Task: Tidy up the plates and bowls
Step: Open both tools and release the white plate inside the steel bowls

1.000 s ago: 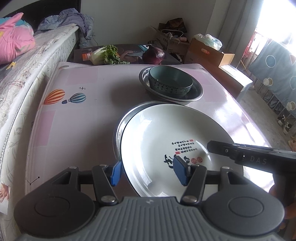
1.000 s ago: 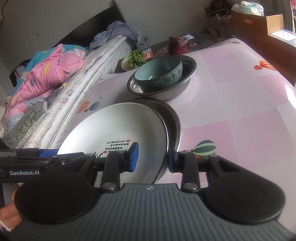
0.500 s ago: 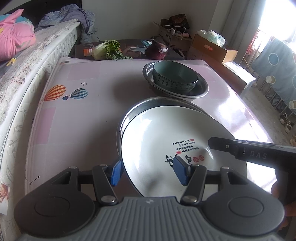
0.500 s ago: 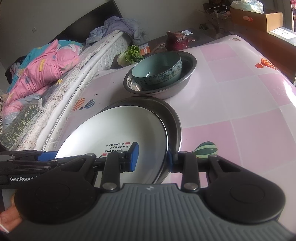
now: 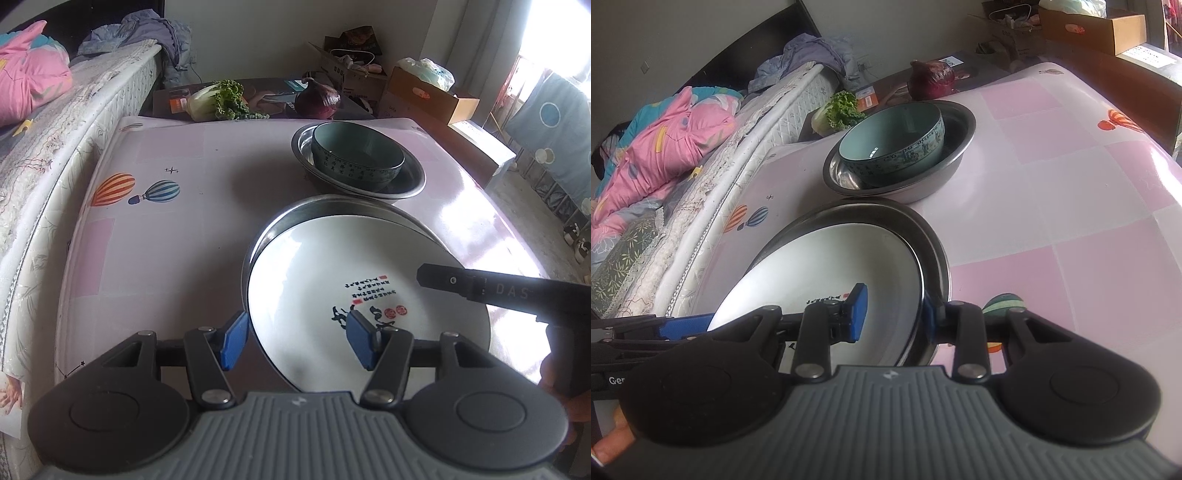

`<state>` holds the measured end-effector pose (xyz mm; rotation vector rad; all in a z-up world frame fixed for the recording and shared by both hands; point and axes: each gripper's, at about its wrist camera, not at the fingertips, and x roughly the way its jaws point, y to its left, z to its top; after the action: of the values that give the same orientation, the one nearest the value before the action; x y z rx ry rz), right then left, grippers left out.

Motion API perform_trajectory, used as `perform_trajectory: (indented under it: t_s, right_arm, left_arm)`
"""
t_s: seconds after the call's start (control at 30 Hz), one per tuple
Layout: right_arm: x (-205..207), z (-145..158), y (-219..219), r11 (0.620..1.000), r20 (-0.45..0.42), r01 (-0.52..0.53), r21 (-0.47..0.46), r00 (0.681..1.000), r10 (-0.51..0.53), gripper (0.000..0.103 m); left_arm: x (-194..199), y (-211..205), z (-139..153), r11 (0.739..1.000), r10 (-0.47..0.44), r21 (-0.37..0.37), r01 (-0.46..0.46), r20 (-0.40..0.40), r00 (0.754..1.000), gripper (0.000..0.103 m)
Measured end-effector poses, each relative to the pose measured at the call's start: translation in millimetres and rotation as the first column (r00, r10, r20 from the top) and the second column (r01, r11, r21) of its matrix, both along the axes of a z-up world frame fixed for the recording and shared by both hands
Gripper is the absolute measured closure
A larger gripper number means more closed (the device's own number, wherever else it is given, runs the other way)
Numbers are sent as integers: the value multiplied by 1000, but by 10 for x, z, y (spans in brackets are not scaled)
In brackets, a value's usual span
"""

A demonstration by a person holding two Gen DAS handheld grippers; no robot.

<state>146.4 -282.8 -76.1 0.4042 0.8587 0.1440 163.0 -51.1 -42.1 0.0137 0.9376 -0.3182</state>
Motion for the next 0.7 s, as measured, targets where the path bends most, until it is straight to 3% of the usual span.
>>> perform_trajectory:
  t_s: [0.13,0.3,0.57,0.7]
  right_arm:
    - [29,-3,-62,999,2,29,33,1000,-29,71]
    - [42,42,-143,995,10,55,87,998,-56,62]
    - [-20,49,-191,988,-5,65,139,998,-65,59]
    - [19,102,-154,993,-31,38,112,999,-35,57]
  left_arm:
    - [-64,-15,101,999,-30,-12,30,39,999,40]
    - [-145,-55,184,999,-41,14,40,78,996,39]
    - [-223,-36,269,997,-31,69,24,104,994,33]
    - [-221,-9,268,996,-17,94,8,102,995,31]
